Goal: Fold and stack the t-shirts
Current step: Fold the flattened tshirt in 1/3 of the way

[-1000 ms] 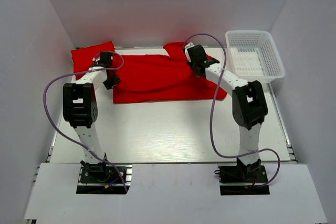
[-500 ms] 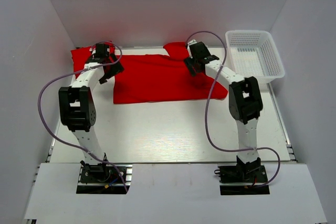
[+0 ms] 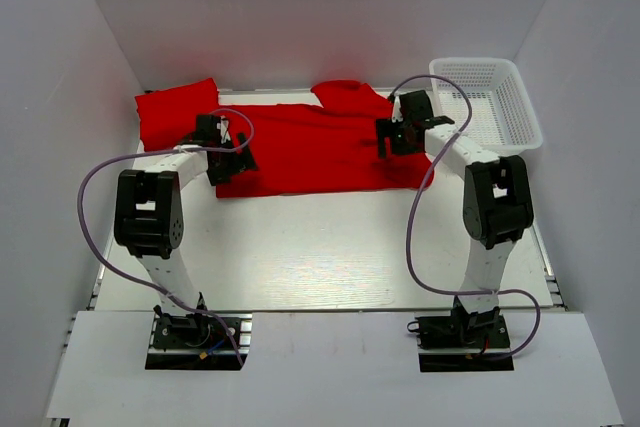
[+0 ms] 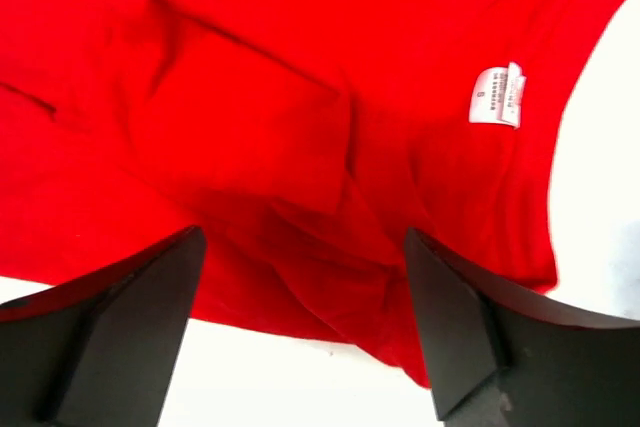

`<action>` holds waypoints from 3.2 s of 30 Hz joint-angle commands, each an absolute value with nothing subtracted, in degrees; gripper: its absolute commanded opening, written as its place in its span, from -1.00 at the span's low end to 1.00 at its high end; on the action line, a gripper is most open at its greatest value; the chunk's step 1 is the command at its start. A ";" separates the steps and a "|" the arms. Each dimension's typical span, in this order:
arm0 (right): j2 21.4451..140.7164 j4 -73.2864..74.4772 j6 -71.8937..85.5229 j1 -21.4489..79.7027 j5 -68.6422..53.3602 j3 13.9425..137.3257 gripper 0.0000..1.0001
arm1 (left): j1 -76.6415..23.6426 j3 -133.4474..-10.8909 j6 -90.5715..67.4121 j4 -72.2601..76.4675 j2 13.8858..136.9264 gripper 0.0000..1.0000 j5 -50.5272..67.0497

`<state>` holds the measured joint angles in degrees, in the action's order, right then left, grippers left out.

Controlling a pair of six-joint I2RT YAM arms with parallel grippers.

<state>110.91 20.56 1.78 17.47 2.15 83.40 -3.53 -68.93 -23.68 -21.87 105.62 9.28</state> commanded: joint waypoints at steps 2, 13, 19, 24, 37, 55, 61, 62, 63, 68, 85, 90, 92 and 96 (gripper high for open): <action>113.11 17.23 5.27 15.73 -8.77 85.16 0.59 | -3.69 -67.94 -22.24 -18.28 106.33 1.00 12.22; 117.86 17.14 6.06 14.15 -10.55 87.97 -0.06 | -3.69 -66.36 -22.76 -20.92 107.58 1.00 6.68; 118.48 14.68 7.82 14.32 -5.98 89.12 -0.77 | -3.69 -66.36 -22.76 -21.97 108.19 1.00 6.15; 117.86 10.64 8.00 13.98 -3.52 88.50 -1.00 | -3.69 -66.36 -22.76 -22.50 108.72 1.00 5.02; 127.16 15.19 -9.92 13.27 0.79 104.23 -1.00 | -3.16 -68.47 -22.76 -24.69 112.14 1.00 4.49; 114.98 13.63 -5.11 13.09 -4.65 89.97 0.80 | -3.16 -69.17 -22.76 -25.22 111.27 1.00 5.54; 107.14 11.43 1.66 13.01 -11.68 78.51 0.80 | -3.16 -70.22 -22.15 -27.16 107.41 1.00 6.58; 107.14 11.77 2.10 12.75 -12.21 78.14 0.80 | -3.16 -71.01 -22.15 -26.55 106.88 1.00 7.29; 107.75 11.86 2.54 12.74 -13.00 77.79 0.80 | -3.16 -72.06 -22.15 -26.54 106.88 1.00 7.99; 112.31 11.78 4.91 12.66 -19.42 78.13 0.80 | -3.16 -75.40 -22.15 -24.53 109.23 1.00 10.63; 98.37 12.47 15.03 9.93 -19.60 48.29 0.80 | -3.69 -51.81 -24.96 -27.94 101.80 1.00 13.80; 84.74 17.48 14.24 10.28 -25.73 37.10 0.80 | -3.69 -46.59 -24.96 -34.35 89.75 1.00 14.77; 81.33 20.11 12.67 10.37 -26.28 36.91 0.80 | -4.22 -46.58 -24.96 -38.38 84.93 1.00 13.20; 78.58 21.88 9.76 10.28 -24.35 42.44 0.80 | -4.22 -53.15 -24.96 -40.78 81.39 1.00 9.84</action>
<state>80.68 16.47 12.21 10.20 -24.51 38.74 -3.97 -48.47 -24.67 -35.53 85.27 12.56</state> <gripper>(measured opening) 0.900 0.997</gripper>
